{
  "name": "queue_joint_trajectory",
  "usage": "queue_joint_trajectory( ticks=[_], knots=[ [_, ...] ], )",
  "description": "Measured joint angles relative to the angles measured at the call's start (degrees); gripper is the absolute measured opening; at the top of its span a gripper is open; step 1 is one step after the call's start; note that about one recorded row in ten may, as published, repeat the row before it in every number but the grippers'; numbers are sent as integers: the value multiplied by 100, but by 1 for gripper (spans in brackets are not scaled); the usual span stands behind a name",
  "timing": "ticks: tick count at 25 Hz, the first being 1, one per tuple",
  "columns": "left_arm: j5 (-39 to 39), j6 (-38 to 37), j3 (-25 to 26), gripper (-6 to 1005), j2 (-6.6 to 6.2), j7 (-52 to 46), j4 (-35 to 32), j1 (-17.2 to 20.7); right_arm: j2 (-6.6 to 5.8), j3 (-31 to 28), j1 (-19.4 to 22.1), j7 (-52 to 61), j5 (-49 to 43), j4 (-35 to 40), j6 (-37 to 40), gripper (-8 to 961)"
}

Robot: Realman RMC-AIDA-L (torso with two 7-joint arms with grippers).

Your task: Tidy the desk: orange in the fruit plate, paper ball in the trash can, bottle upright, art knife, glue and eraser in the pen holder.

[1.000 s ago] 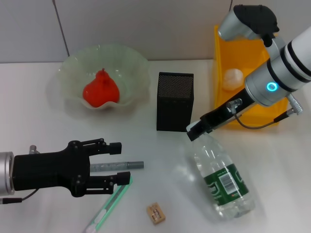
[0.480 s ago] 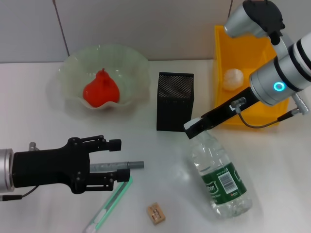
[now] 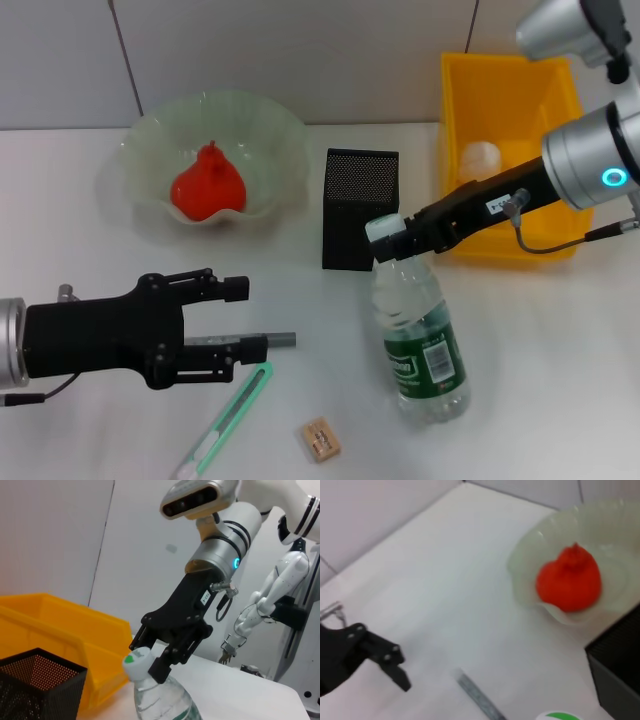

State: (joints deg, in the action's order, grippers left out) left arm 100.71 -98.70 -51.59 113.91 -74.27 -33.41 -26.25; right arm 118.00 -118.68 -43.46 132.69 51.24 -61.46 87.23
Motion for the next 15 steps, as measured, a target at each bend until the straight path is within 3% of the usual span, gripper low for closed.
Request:
queue_joint_trajectory(
  ticks=[15],
  knots=[
    [1,-18,162,808,16,0,1,-11,-40,-22,587,-1525,1254,-189,123,430]
  ],
)
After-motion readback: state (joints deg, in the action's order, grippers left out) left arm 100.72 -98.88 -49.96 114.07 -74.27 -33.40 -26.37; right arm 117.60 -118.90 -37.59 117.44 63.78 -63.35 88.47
